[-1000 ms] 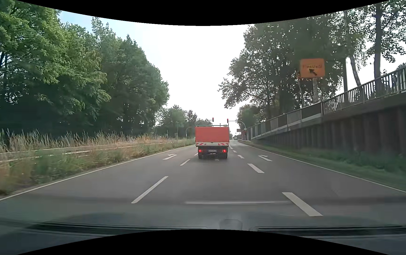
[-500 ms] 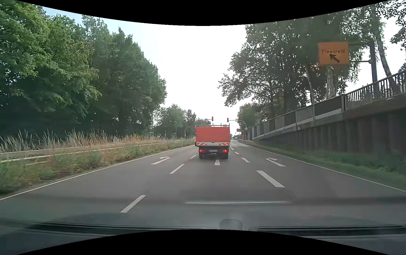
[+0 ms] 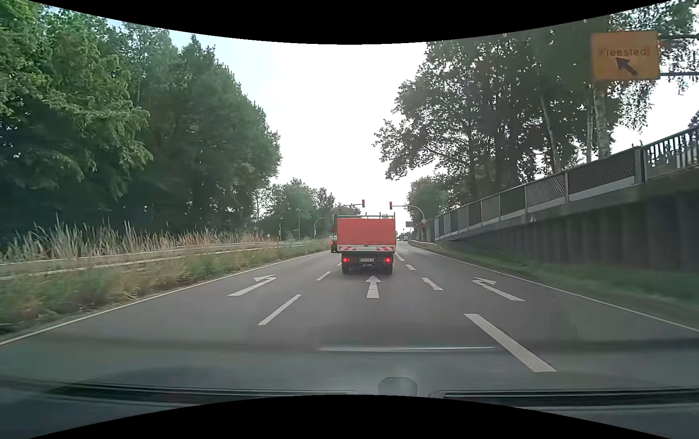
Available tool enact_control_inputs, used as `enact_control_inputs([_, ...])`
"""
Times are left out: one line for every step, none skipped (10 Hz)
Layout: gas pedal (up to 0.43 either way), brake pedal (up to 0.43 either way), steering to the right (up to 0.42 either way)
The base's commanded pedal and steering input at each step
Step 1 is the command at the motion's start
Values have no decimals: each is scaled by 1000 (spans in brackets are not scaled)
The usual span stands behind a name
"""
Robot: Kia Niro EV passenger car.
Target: Follow the waypoints while adhering to traffic rules and regulations
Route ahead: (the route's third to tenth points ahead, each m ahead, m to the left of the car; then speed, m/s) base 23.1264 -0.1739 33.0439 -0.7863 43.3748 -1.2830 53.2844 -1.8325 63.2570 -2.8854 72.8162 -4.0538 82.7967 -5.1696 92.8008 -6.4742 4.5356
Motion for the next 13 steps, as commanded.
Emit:
enact_control_inputs([59, 0, 9])
enact_control_inputs([59, 0, 9])
enact_control_inputs([59, 0, 9])
enact_control_inputs([59, 0, 9])
enact_control_inputs([59, 0, 9])
enact_control_inputs([67, 0, 9])
enact_control_inputs([87, 0, 9])
enact_control_inputs([87, 0, 9])
enact_control_inputs([87, 0, 9])
enact_control_inputs([87, 0, 9])
enact_control_inputs([87, 0, 9])
enact_control_inputs([87, 0, 9])
enact_control_inputs([87, 0, 9])
